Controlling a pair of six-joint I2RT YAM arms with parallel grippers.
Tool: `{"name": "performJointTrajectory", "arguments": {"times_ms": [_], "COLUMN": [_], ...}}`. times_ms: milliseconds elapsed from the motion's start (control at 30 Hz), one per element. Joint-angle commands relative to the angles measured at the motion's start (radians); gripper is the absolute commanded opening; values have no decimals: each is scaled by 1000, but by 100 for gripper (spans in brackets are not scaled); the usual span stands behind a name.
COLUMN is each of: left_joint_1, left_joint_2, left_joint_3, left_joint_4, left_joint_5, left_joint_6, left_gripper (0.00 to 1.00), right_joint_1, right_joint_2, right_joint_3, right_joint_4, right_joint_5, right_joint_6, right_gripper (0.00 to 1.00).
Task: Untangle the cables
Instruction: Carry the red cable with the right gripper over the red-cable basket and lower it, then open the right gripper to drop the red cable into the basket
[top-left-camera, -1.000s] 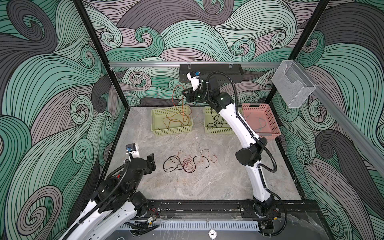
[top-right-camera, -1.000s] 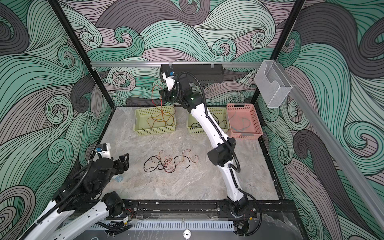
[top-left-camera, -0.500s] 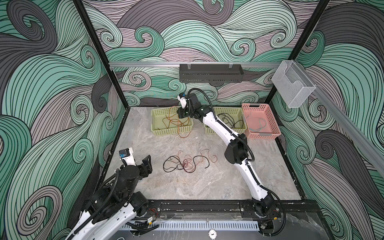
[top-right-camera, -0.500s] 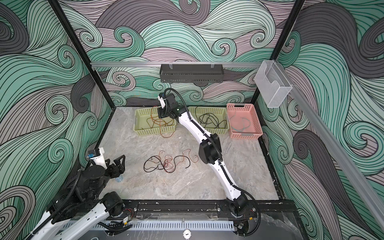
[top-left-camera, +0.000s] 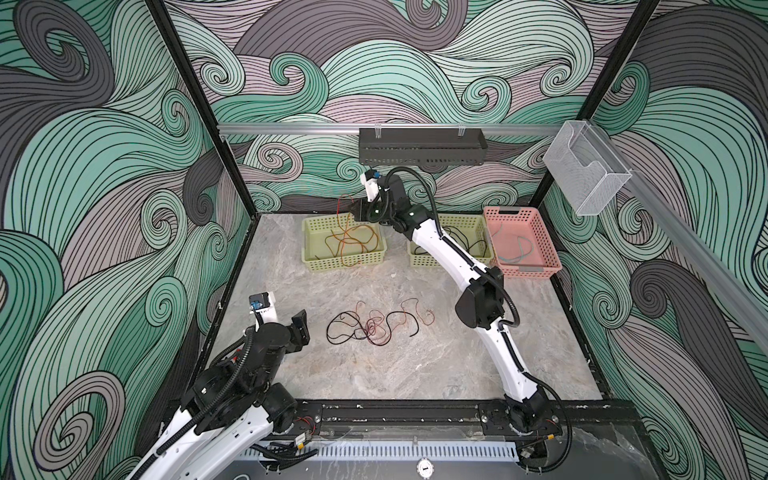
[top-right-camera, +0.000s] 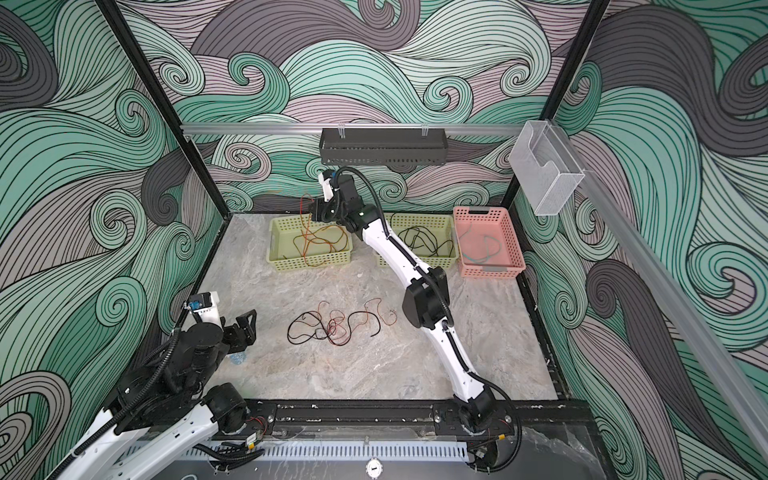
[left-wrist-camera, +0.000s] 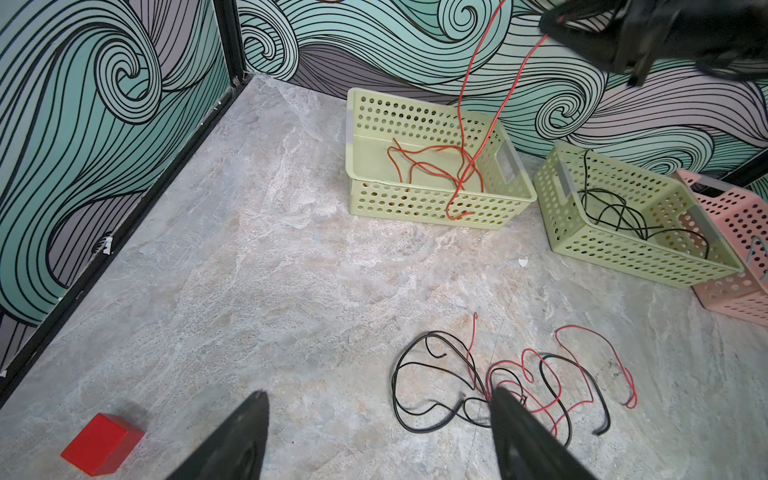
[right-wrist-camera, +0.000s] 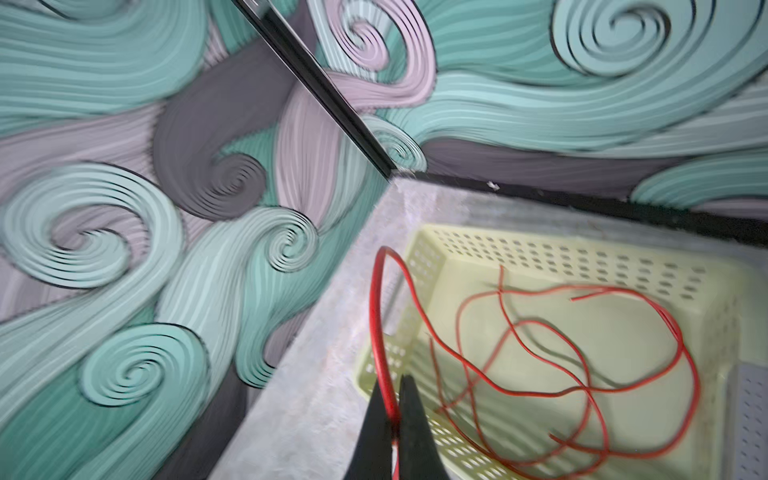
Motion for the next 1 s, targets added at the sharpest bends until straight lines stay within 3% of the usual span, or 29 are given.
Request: {"name": "performJointTrajectory", "arguments": {"times_ms": [0, 133, 267, 433, 733, 767, 800, 867, 967], "left_joint_1": [5, 5, 5, 5, 5, 5, 5, 5, 5], "left_joint_2": [-7, 1, 12, 11, 16, 16, 17, 20, 35], "left_joint_3": [14, 13, 16, 11, 10, 9, 9, 6, 5], "left_joint_4": [6, 11, 7, 11, 16, 15, 16, 21, 30], "left_joint_5": [4, 7, 7, 6, 8, 7, 7, 8, 13], "left_joint_6": [17, 17, 17, 16, 16, 17, 16, 17, 17], "left_gripper": [81, 81, 81, 81, 81, 81, 81, 81, 81], "right_joint_1": [-18, -35, -31, -29, -21, -20, -20, -21, -27], "right_joint_2": [-36, 23, 92, 162, 194, 194, 193, 175, 90], "right_joint_3": [19, 69, 103, 109, 37, 33, 30, 13, -76], "right_joint_4": [147, 220, 209, 227, 52, 12, -41, -124, -142], "right_joint_5": [-53, -12, 88, 132, 86, 84, 90, 133, 201], "right_joint_6": [101, 180, 117, 43, -174, -202, -222, -248, -262], "right_gripper": [0, 0, 0, 0, 0, 2, 10, 40, 48]}}
